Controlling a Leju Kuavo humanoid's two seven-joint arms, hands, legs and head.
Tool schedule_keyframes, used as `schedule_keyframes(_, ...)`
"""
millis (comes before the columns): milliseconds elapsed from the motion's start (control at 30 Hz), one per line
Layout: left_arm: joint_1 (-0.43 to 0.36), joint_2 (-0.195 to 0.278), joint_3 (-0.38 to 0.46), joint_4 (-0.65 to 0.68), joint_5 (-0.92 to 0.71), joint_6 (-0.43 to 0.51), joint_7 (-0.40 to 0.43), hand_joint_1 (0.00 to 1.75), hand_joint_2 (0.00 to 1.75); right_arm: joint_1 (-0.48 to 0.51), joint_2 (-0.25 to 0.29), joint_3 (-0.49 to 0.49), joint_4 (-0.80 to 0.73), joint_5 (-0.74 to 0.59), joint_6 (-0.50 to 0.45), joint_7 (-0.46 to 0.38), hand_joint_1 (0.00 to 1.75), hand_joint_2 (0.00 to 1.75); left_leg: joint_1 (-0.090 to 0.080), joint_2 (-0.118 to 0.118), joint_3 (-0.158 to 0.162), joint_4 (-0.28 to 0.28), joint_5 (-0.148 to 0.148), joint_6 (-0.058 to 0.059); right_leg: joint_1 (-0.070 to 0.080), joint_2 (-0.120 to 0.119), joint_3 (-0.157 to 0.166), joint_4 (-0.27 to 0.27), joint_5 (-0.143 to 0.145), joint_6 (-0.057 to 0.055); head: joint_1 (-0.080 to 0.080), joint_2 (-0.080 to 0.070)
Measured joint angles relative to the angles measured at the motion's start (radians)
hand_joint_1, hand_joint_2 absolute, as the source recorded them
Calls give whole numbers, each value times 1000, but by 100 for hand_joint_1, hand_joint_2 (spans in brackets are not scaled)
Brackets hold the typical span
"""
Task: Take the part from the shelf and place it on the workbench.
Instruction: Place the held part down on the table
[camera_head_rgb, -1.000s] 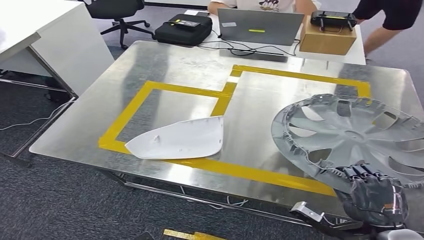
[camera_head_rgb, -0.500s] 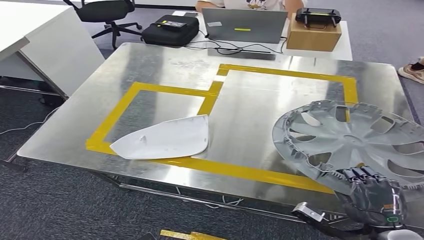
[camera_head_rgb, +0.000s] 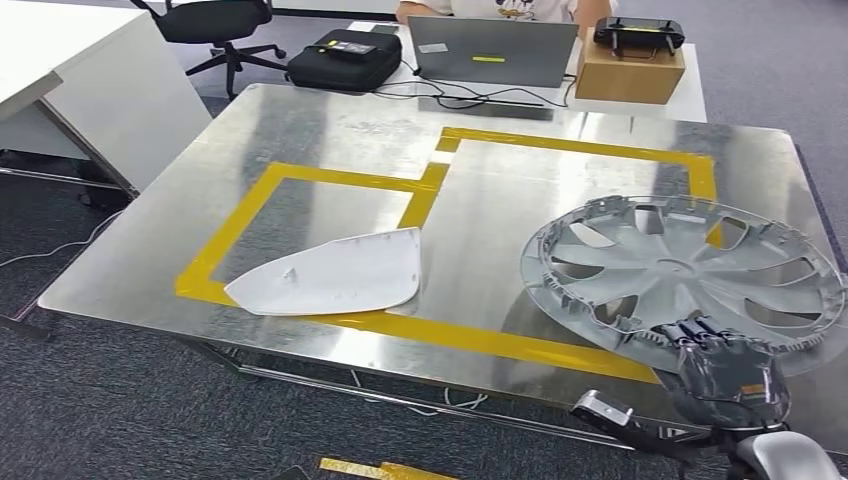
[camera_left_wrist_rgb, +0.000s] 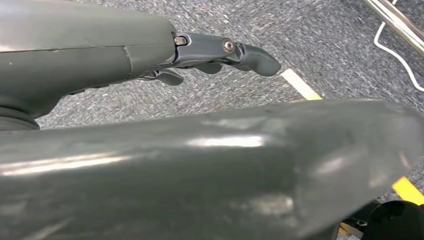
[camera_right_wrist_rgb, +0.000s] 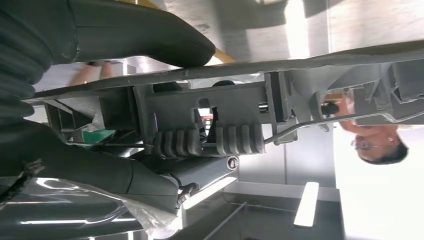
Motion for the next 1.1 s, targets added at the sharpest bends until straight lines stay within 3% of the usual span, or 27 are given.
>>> schedule_keyframes(267, -1, 6, -1, -13, -6, -4, 13, 0, 0, -94, 2, 67, 65, -17, 54, -23, 175, 175, -4, 0, -3, 5, 0, 0, -3, -1, 0, 0, 3, 3, 0, 0)
schedule_keyframes(700, 1, 21, -1, -34, -3, -8, 42, 0, 0, -97, 6, 101, 117, -144, 103, -35, 175, 175, -4, 0, -6, 8, 0, 0, -4, -2, -2, 0, 4, 4, 0, 0)
schedule_keyframes(833, 10, 32, -1, -47, 11, -14, 42, 0, 175, -93, 7, 101, 126, -165, 104, -40, 0, 0, -4, 0, -6, 8, 0, 0, -4, -1, -2, 0, 4, 4, 0, 0)
schedule_keyframes(1033, 27, 51, -3, -72, 22, 6, 50, 0, 175, -67, 7, 101, 133, -189, 93, -41, 0, 0, -4, 0, -6, 8, 0, 0, -4, -1, -2, 0, 4, 4, 0, 0)
schedule_keyframes(1100, 31, 56, -5, -77, 25, 13, 52, 0, 87, -55, 7, 101, 134, -196, 85, -40, 0, 0, -4, 0, -6, 8, 0, 0, -4, -1, -2, 0, 4, 4, 0, 0)
